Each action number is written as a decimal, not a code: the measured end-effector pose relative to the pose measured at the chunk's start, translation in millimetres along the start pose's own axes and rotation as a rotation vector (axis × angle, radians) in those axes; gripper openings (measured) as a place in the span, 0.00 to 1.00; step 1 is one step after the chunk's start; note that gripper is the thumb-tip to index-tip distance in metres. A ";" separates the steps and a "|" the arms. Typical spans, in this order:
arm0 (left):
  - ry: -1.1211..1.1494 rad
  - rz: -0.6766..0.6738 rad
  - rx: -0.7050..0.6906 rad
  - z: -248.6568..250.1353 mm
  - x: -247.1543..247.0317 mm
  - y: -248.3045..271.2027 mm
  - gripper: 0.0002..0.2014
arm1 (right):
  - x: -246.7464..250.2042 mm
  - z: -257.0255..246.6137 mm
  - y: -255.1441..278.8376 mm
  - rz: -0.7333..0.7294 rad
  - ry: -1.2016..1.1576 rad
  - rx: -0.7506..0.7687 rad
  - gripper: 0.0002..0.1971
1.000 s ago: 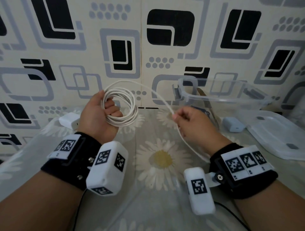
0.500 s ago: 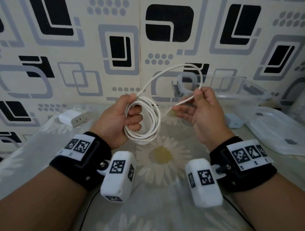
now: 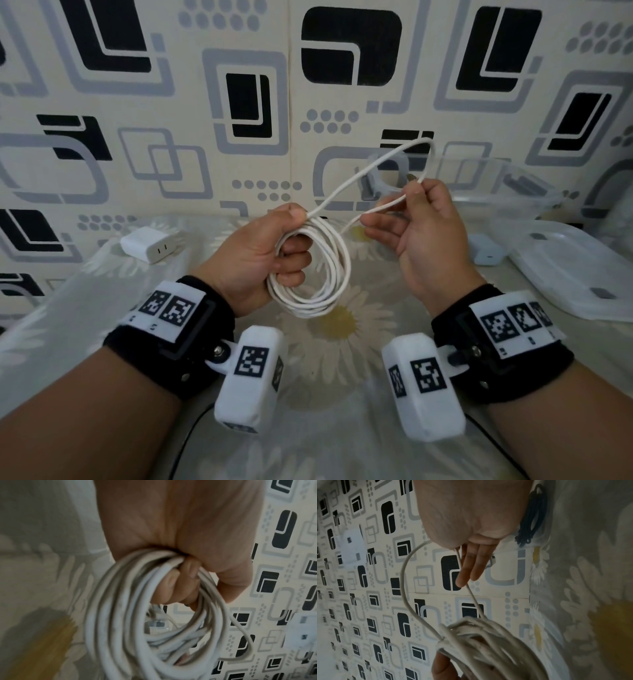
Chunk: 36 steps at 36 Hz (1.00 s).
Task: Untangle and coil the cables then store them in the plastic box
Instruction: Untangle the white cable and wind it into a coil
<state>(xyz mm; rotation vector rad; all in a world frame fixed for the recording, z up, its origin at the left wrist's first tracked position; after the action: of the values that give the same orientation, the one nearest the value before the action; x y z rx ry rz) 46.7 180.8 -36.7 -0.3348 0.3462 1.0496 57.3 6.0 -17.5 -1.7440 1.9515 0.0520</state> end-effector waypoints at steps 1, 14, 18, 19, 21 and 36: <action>-0.011 0.003 0.001 -0.6 -0.1 -0.2 0.11 | -1.2 2.1 1.0 -0.014 -0.004 -0.026 0.09; -0.008 -0.055 -0.026 -3.0 -0.2 -1.5 0.11 | -0.9 20.2 4.1 -0.071 0.064 -0.213 0.09; 0.004 -0.041 -0.051 -1.8 0.7 -2.2 0.12 | -2.4 22.2 5.2 -0.058 -0.083 -0.287 0.09; 0.008 -0.038 -0.055 -1.6 1.2 -2.3 0.12 | -2.7 22.3 5.4 -0.055 -0.095 -0.297 0.09; 0.018 -0.030 -0.060 -0.5 1.9 -2.0 0.11 | -2.9 23.3 5.6 -0.068 -0.071 -0.312 0.09; 0.002 0.049 -0.138 4.9 5.7 -3.1 0.12 | -15.3 45.2 20.3 -0.348 0.318 -0.472 0.21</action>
<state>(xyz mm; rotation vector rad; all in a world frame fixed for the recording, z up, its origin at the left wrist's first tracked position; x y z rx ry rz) 52.6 186.0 -34.5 -0.4529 0.2857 1.1245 54.6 39.8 -56.7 -2.5158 1.9219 0.1281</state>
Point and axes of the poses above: each hand's wrist, its own y-axis away from the middle knuckle, its own x-axis out of the back of the hand, z = x × y, the point moved 5 cm from there along -y, towards the middle knuckle, and after that the axes turned 2 degrees about y, right-handed, at the moved point
